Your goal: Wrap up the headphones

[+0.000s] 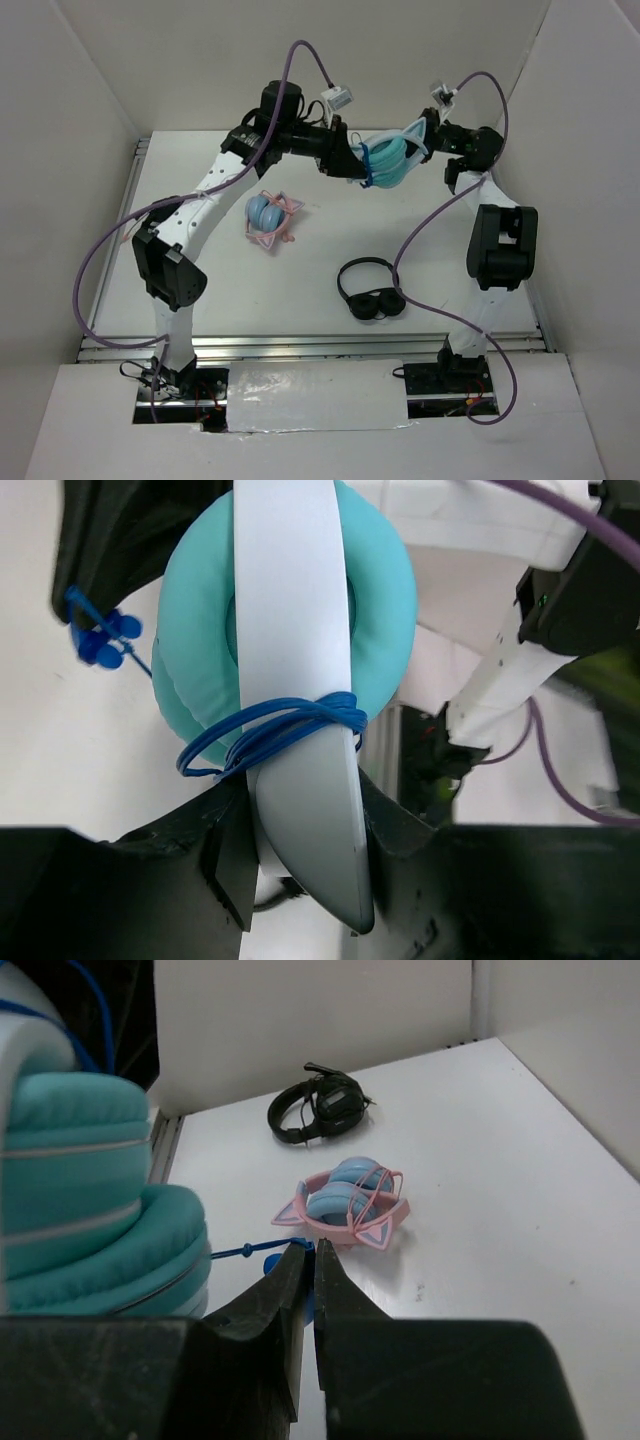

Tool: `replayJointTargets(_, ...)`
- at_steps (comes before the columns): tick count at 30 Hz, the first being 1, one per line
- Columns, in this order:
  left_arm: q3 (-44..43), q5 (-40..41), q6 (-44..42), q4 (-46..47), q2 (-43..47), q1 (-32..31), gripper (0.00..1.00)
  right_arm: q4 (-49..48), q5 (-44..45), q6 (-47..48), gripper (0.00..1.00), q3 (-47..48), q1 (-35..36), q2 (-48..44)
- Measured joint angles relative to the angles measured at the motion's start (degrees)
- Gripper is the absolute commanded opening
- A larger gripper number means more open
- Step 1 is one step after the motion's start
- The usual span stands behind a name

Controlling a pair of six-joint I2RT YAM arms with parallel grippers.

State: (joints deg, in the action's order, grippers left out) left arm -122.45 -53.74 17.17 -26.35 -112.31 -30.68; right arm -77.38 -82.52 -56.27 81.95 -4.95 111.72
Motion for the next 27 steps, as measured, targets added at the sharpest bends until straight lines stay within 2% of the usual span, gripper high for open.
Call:
replayJointTargets(5, -1.9, 8.8, -11.3, -5.5, 3.9, -5.6, 0.00, 0.3, -7.3, -2.1, 0.00, 10.8, -0.1, 0.2)
replayJointTargets(10, -2.1, 17.8, -18.3, -5.2, 6.8, -8.9, 0.00, 0.6, -7.4, -2.1, 0.00, 23.5, -0.1, 0.3)
replayJointTargets(15, -2.5, 22.6, -21.2, -2.6, 8.2, -11.3, 0.00, 0.4, -7.3, -2.3, 0.00, 32.8, 0.2, 0.1)
replayJointTargets(19, -2.6, 24.3, -21.6, -3.9, 8.0, -11.9, 0.00, 0.5, -7.3, -2.0, 0.00, 29.4, 0.6, -1.9)
replayJointTargets(27, -3.5, 22.9, -22.8, -8.4, 3.6, -10.6, 0.00, 0.9, -7.4, -1.9, 0.00, 15.1, 0.7, -4.5)
